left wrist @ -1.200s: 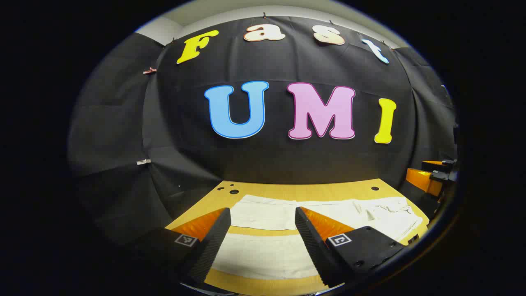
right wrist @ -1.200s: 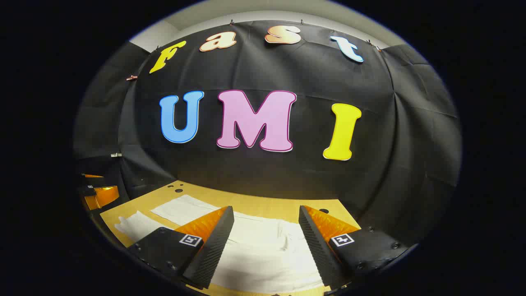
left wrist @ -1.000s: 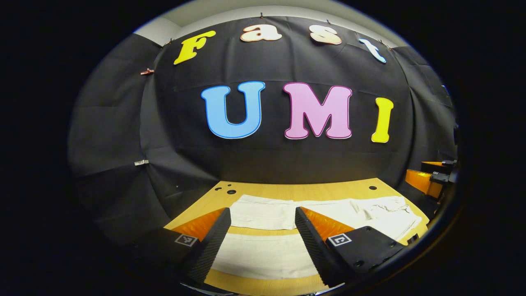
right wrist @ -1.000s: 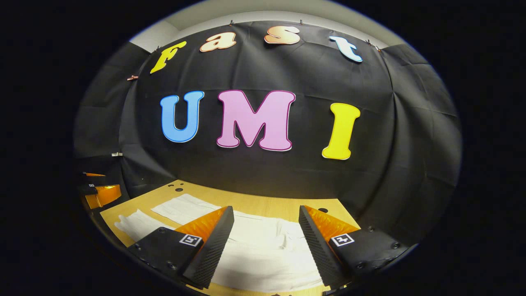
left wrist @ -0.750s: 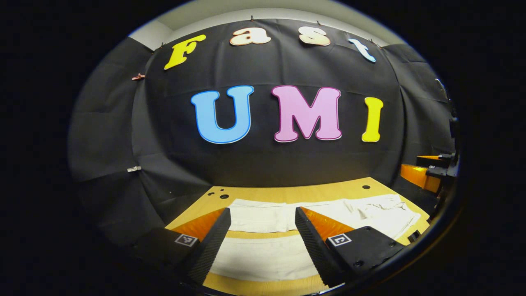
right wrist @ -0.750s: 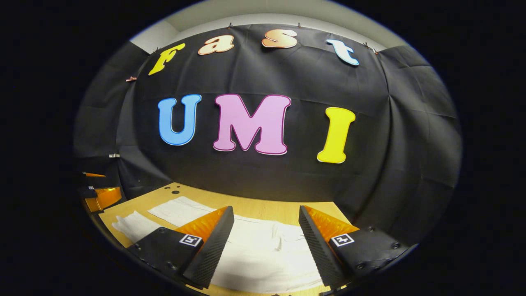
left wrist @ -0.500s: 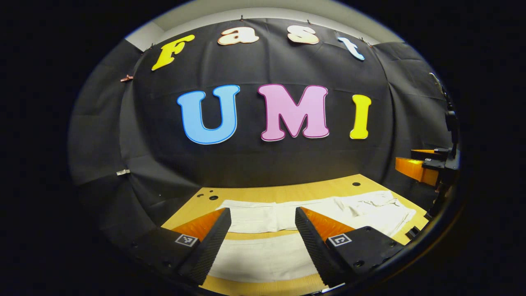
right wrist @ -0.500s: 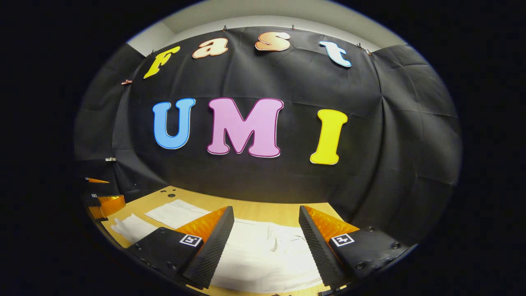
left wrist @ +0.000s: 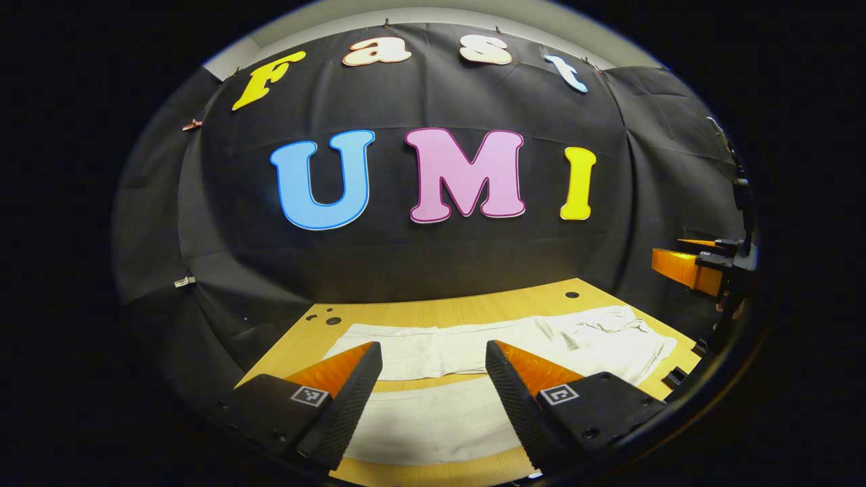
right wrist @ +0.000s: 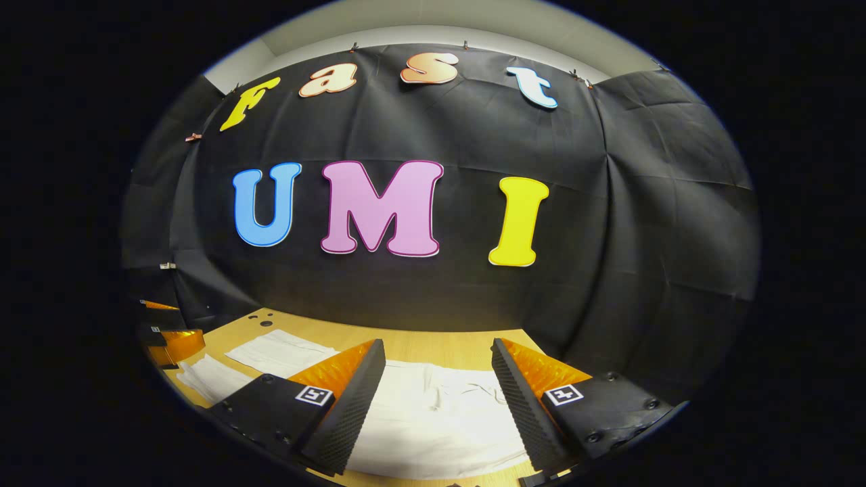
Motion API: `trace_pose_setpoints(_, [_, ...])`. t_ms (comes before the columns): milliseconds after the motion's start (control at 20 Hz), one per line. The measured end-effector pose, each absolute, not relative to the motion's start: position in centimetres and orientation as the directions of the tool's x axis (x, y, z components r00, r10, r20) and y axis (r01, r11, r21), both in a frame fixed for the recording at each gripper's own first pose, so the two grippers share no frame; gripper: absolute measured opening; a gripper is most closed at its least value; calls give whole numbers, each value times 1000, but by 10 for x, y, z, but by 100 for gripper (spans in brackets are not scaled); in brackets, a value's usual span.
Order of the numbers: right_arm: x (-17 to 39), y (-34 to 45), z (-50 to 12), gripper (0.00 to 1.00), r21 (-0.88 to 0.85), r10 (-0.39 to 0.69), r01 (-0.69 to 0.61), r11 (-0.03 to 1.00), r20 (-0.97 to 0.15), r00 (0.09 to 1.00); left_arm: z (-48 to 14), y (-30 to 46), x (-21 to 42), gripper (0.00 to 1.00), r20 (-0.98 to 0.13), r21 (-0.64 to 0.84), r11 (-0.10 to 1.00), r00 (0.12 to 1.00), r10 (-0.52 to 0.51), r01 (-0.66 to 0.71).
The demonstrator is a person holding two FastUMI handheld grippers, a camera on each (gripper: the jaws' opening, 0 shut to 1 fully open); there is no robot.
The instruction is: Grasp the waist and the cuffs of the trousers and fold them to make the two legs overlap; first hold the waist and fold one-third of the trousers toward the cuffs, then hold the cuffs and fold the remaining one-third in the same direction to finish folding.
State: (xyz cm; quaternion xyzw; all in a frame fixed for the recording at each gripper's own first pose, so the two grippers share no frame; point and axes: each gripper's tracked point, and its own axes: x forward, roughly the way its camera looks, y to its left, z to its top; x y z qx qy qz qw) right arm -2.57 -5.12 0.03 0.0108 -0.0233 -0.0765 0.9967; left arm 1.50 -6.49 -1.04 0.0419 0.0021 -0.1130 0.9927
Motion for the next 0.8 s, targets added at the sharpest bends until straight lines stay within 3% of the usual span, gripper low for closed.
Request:
trace_pose_setpoints(400, [-21, -66, -14, 98, -1, -179, 179, 984, 16, 984, -11, -60, 30, 98, -24, 62, 975, 976, -214, 215])
trace_pose_setpoints(800, [-9, -122, -45, 98, -136, -216, 208, 969, -49, 975, -19, -38, 45, 98, -51, 97, 979, 983, -175, 180])
